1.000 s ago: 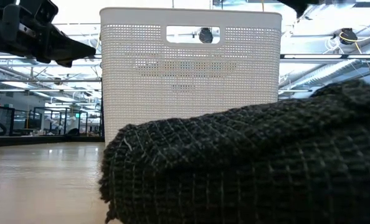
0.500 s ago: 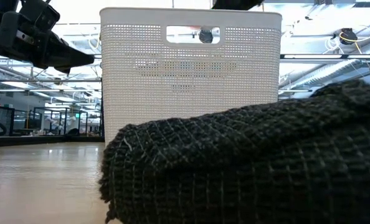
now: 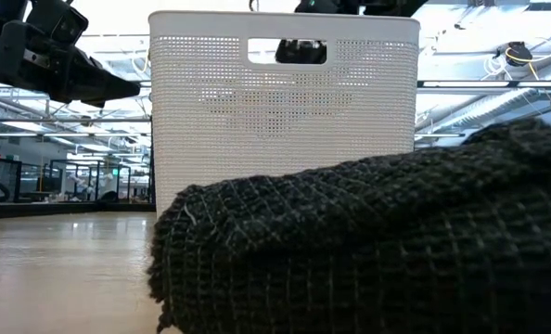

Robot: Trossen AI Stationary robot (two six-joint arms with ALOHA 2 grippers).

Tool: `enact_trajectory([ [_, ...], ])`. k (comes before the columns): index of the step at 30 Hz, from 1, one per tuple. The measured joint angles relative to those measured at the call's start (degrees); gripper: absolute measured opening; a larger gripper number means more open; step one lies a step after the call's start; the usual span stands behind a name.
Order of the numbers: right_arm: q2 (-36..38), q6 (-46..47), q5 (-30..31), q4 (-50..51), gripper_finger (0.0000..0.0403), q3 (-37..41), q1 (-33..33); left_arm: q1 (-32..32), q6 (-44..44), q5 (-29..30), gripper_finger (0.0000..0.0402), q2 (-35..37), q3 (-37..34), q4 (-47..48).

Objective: Pick & place medical supplies in basket/bin
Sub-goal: Put the red medicine bottle into the white bin

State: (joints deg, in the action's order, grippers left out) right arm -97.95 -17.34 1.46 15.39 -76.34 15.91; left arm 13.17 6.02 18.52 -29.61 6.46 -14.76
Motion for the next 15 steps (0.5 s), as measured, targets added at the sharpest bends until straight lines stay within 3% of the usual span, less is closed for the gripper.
enact_trajectory([
  [6,-3.4,-3.2,0.1,0.2,0.0115,0.0,0.3,0.0,0.3,0.0,0.0010,0.0,0.0,0.0],
  [15,-8.5,0.0,-0.3,1.0,0.0115,-0.1,1.4,0.0,0.3,0.0,0.0010,0.0,0.0,0.0],
])
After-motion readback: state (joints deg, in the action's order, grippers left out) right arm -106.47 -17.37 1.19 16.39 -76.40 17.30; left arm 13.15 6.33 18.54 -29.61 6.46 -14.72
